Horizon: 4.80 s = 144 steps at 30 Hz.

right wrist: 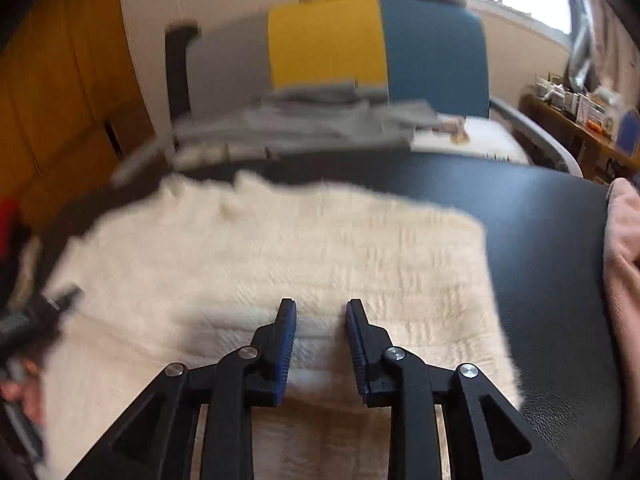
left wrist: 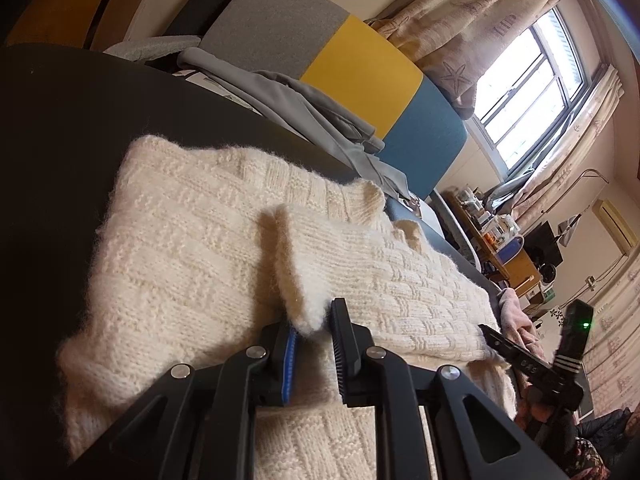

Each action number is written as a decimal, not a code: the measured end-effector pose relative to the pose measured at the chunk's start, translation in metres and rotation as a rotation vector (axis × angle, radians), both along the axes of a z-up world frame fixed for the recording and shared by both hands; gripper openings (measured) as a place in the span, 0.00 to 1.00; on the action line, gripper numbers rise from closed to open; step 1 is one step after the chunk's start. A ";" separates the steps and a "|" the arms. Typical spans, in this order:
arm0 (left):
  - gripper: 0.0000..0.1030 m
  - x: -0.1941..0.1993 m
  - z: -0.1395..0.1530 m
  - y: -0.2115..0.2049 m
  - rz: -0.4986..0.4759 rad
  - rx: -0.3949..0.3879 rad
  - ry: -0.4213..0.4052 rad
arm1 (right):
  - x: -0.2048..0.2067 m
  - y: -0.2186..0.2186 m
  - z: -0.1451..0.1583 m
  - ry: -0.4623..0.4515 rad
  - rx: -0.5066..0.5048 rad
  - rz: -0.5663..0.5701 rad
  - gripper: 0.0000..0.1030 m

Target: Fold clothes

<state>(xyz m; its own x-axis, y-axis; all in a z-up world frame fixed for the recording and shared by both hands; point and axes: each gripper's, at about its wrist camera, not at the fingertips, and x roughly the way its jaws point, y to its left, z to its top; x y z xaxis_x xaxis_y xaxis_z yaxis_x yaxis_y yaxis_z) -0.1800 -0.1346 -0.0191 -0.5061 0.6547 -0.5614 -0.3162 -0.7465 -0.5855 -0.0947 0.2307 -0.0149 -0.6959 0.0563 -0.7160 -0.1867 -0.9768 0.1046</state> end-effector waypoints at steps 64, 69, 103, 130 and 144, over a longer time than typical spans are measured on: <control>0.30 0.193 -0.023 -0.136 -0.189 0.221 -0.292 | 0.285 0.038 -0.033 0.006 -0.866 -0.042 0.56; 0.30 0.192 -0.026 -0.127 -0.221 0.226 -0.299 | 0.279 0.027 -0.041 0.021 -0.934 0.006 0.56; 0.05 0.275 0.056 -0.175 -0.260 0.594 -0.187 | 0.333 0.016 0.022 0.190 -1.176 0.172 0.10; 0.06 0.001 -0.025 -0.121 0.100 0.812 -0.408 | 0.034 0.113 -0.024 0.130 -1.191 -0.191 0.14; 0.19 -0.010 0.004 -0.110 0.163 0.507 -0.244 | 0.041 0.093 0.032 0.241 -0.710 -0.121 0.48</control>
<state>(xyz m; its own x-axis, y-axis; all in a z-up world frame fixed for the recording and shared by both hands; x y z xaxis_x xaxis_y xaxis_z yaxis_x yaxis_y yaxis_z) -0.1902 -0.2446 -0.0147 -0.5180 0.7968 -0.3112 -0.0322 -0.3818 -0.9237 -0.0534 0.3235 0.0167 -0.8558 -0.2757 -0.4377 -0.1804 -0.6341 0.7519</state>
